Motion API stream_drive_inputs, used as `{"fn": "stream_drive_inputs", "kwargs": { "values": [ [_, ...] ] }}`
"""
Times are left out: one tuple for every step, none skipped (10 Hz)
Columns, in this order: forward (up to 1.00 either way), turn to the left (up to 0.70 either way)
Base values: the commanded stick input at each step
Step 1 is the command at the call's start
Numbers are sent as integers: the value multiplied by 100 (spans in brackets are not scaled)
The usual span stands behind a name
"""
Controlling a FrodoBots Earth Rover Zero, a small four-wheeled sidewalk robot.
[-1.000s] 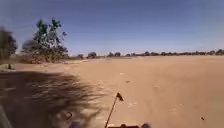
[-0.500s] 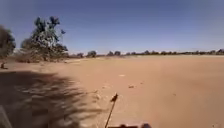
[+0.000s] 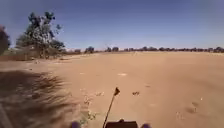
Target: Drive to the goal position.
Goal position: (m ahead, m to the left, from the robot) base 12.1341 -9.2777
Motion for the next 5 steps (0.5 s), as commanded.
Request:
{"fn": "stream_drive_inputs", "kwargs": {
  "values": [
    [100,0],
    [100,0],
    [100,0],
    [100,0],
    [100,10]
  ]
}}
